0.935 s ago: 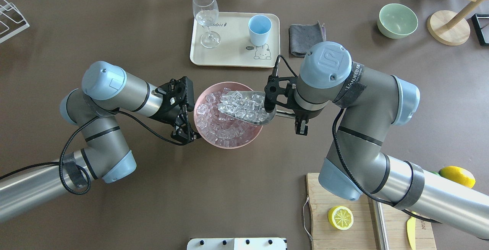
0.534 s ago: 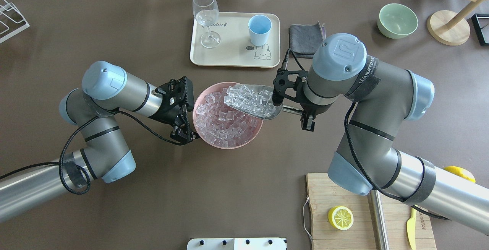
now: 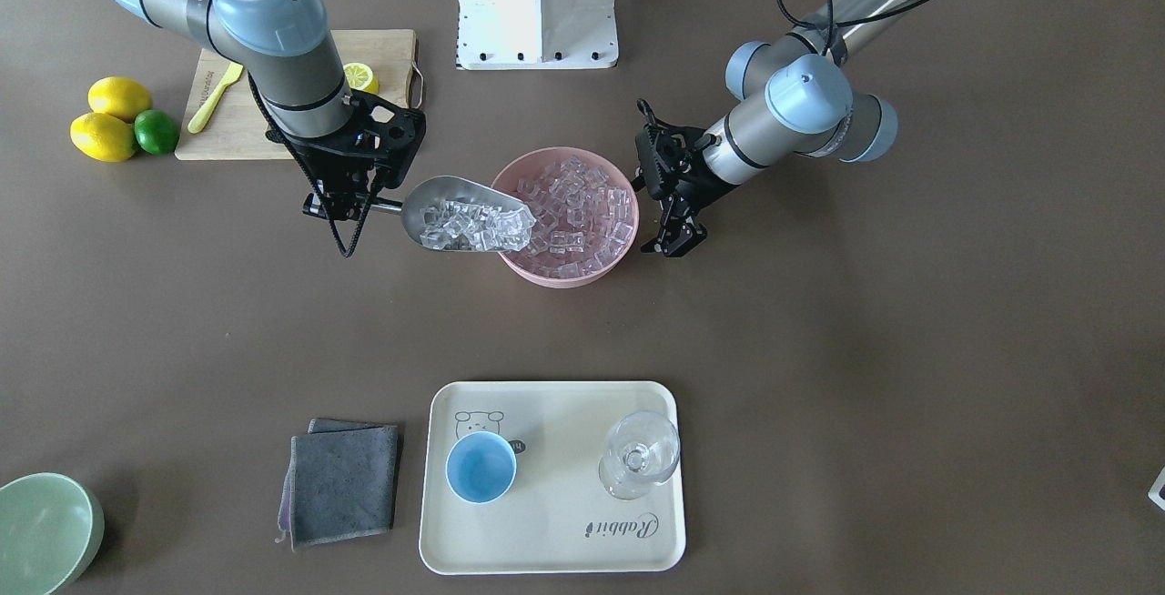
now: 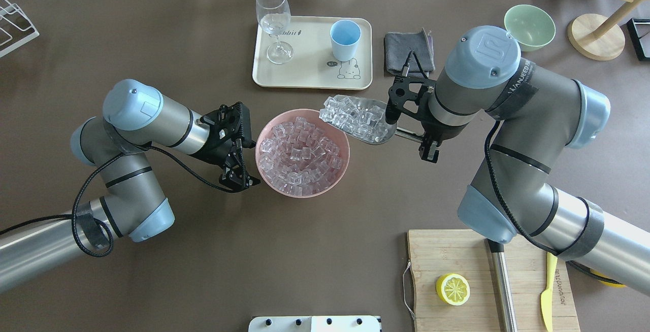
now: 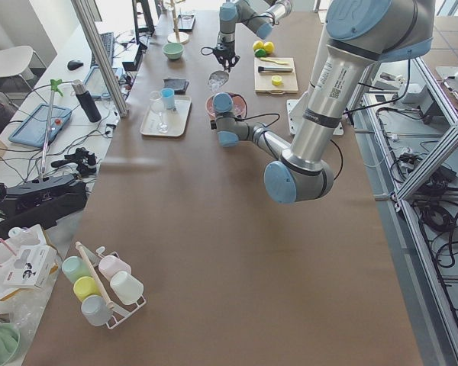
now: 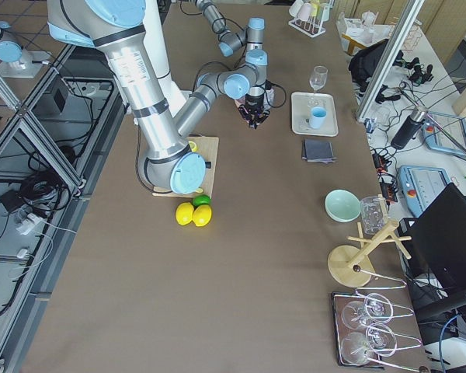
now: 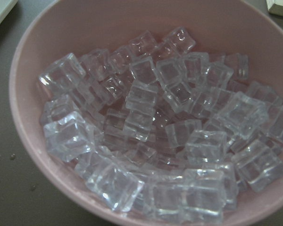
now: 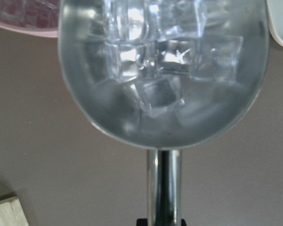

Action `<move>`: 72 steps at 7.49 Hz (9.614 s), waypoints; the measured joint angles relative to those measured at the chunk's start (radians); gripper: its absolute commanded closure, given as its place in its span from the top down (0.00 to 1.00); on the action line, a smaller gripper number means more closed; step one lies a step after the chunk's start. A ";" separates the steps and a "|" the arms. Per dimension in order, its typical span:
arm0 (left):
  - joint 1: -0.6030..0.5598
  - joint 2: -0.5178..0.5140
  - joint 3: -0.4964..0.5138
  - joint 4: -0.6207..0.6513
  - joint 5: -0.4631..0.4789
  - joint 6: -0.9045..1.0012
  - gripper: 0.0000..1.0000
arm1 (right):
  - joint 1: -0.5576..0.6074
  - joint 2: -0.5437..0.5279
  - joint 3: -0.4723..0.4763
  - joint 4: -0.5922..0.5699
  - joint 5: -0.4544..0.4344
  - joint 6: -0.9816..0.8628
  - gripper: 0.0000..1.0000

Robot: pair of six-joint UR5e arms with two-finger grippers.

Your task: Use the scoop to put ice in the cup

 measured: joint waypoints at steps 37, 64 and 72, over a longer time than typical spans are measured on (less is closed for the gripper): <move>-1.008 0.330 0.002 1.043 -0.242 0.256 0.99 | 0.211 0.562 -0.670 -0.494 0.075 0.057 0.00; -1.006 0.331 -0.009 1.038 -0.220 0.250 0.99 | 0.202 0.779 -0.923 -0.668 -0.154 -0.125 0.00; -1.006 0.331 -0.009 1.037 -0.220 0.249 0.99 | 0.196 0.681 -0.729 -0.681 -0.146 -0.120 0.00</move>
